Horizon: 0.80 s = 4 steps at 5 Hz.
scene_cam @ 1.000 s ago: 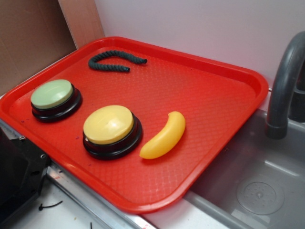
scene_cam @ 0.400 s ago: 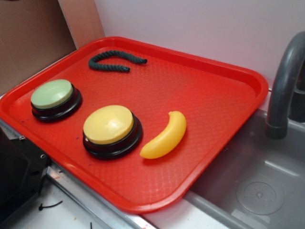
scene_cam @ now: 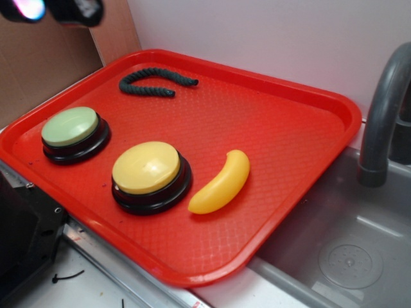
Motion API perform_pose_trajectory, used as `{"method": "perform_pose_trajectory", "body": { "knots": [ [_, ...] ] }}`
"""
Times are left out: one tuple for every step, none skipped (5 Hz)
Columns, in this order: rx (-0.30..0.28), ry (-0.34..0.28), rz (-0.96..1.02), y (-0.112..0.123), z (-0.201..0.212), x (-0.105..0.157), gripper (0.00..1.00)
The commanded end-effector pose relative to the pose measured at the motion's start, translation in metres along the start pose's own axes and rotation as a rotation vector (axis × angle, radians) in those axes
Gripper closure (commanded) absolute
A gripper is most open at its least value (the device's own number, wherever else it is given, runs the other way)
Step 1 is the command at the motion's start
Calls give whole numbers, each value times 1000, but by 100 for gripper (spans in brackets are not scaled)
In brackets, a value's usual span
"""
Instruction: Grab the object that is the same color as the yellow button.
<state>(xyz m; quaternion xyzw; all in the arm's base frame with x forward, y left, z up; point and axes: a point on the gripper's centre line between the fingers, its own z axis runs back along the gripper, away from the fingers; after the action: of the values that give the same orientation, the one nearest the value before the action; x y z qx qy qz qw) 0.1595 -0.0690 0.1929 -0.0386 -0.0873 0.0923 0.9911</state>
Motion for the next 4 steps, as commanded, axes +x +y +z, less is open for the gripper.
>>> {"method": "perform_pose_trajectory", "body": {
  "knots": [
    [7,-30,134,-41,-64,29,0],
    [34,-22,102,-59,-94,32,0],
    [54,13,41,-72,-122,32,0],
    [61,57,-16,-74,-147,36,0]
  ]
}}
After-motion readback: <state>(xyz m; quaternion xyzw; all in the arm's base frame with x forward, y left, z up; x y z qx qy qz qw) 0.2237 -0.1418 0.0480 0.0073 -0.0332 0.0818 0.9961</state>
